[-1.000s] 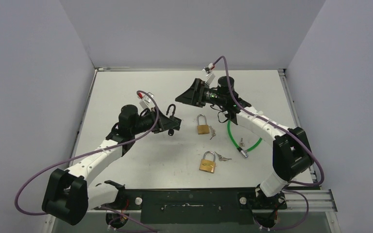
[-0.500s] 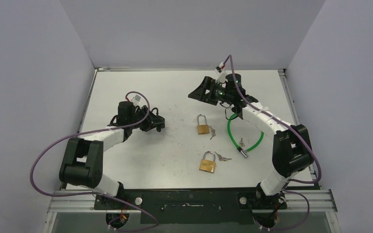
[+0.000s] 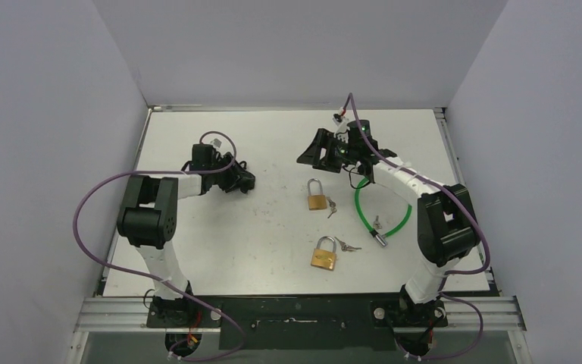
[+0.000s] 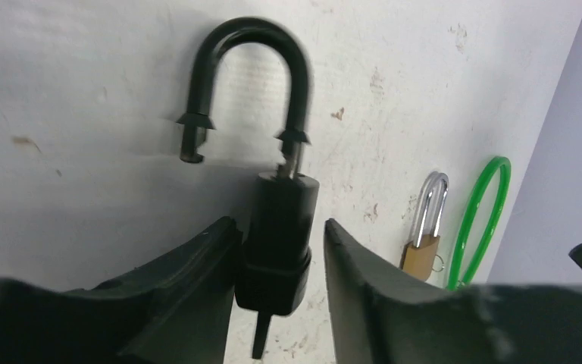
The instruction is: Unlock with the key
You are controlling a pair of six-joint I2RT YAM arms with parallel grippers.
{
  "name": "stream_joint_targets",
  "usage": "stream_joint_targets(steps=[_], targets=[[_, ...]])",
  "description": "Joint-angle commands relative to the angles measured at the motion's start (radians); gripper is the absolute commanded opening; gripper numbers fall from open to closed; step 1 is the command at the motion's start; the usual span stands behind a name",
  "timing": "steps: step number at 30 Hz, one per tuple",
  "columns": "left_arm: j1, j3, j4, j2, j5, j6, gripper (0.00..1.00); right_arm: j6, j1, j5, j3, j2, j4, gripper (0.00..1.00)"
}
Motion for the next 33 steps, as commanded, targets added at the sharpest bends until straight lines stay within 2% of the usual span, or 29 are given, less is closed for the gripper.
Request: stream_joint_targets(steps=[1,9,12,13,17,23,29,33], targets=[[0.036,0.1,0.027,0.065,-0.029,0.027,0.48,-0.014,-0.007,0.025,0.062,0.004,0.021,0.71],[0.049,0.215,-0.191,0.098,-0.135,0.132,0.72,-0.014,-0.015,0.072,0.079,0.001,-0.06,0.66],[0.049,0.236,-0.296,0.079,-0.209,0.172,0.88,-0.027,-0.017,0.118,0.087,-0.002,-0.108,0.66],[0.049,0.237,-0.32,0.07,-0.232,0.186,0.91,-0.035,-0.016,0.134,0.09,-0.005,-0.124,0.66],[0.049,0.227,-0.366,0.015,-0.273,0.246,0.93,-0.09,-0.013,0.19,0.106,-0.007,-0.2,0.67],[0.049,0.183,-0.347,-0.104,-0.228,0.288,0.93,-0.191,0.036,0.362,0.17,0.039,-0.387,0.65],[0.05,0.101,-0.317,-0.271,-0.208,0.269,0.93,-0.2,0.093,0.505,0.149,0.058,-0.473,0.47],[0.047,0.048,-0.308,-0.363,-0.183,0.246,0.93,-0.209,0.097,0.577,0.127,0.064,-0.522,0.46]])
